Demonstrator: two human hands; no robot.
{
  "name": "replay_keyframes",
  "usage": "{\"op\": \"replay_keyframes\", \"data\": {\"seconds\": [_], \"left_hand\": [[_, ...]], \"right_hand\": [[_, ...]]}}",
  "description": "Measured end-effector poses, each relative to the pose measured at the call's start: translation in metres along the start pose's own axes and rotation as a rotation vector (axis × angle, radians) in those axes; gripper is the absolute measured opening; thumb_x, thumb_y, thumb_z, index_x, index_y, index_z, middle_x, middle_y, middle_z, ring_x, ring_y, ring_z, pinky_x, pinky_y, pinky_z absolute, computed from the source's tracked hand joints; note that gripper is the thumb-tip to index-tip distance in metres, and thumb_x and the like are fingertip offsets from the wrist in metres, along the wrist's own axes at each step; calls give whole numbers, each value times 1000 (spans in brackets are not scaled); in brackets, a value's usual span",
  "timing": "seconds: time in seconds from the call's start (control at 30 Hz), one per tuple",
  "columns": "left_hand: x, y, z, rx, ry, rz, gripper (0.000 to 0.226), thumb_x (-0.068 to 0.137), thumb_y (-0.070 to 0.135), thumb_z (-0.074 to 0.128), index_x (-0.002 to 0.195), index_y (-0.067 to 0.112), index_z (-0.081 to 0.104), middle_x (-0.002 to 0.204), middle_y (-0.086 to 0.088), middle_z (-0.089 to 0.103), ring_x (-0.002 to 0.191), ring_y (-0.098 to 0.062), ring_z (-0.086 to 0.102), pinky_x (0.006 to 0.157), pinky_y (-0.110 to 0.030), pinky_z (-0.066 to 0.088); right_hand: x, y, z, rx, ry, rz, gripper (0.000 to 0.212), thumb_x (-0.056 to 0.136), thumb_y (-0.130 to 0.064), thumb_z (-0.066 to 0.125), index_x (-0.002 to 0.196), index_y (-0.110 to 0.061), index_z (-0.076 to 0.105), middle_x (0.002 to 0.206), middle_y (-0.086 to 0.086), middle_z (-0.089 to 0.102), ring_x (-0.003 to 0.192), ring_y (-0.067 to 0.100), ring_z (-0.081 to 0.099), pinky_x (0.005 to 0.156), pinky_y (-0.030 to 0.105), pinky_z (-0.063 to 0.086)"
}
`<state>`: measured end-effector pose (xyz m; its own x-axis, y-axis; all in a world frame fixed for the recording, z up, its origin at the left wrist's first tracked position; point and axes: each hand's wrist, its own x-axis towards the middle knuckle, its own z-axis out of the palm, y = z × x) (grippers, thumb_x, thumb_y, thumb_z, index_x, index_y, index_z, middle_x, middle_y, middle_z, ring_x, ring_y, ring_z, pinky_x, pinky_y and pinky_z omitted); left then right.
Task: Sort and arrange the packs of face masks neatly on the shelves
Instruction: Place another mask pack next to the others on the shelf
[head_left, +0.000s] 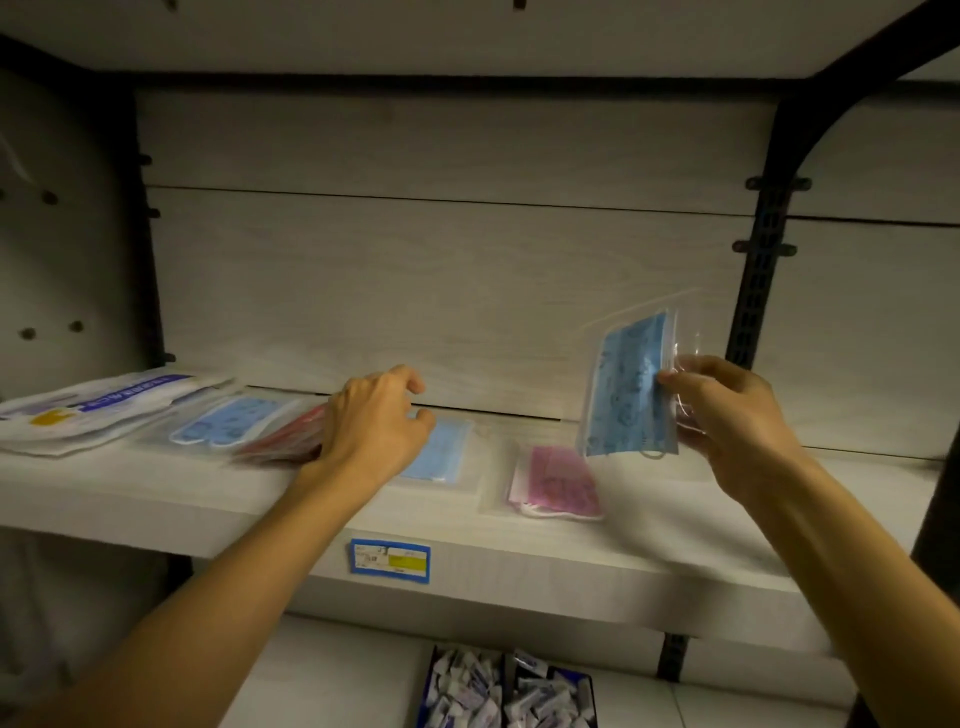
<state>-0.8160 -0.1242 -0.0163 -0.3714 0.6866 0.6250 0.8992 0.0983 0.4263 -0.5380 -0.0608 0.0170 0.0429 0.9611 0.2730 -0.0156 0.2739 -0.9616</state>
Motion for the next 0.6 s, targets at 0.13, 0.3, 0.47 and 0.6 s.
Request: {"op": "replay_keyframes", "data": {"seconds": [0.13,0.3,0.47,0.6], "left_hand": [[5,-28,-13,82,56,32,28,87,26,61,114,22,61,104,-3,68,104,-28,58,84,-34,45],[13,-73,-36,163,80,58,27,87,21,59,114,20,62,104,-4,69,105,-29,58,86,-36,43],[26,-124,-67,214,99,63,26,87,20,60,113,19,62,105,-6,68,101,-30,58,85,-37,46],[38,-166,-92,242,79,65,24,88,21,61,112,18,63,103,-5,69,100,-28,59,87,-37,46]], "right_hand": [[0,-6,22,19,-32,-12,7,90,-11,62,97,-12,61,109,17,65,94,30,64,75,37,55],[-5,-12,61,6,-52,-16,10,91,-10,61,102,-8,59,108,19,64,90,28,64,72,36,55],[-17,-17,113,40,-52,-6,11,91,-7,62,102,-8,60,95,14,63,74,21,61,61,28,51],[-28,-19,168,64,-74,-2,11,89,-7,63,99,-10,60,88,12,61,65,18,58,47,21,50]]}}
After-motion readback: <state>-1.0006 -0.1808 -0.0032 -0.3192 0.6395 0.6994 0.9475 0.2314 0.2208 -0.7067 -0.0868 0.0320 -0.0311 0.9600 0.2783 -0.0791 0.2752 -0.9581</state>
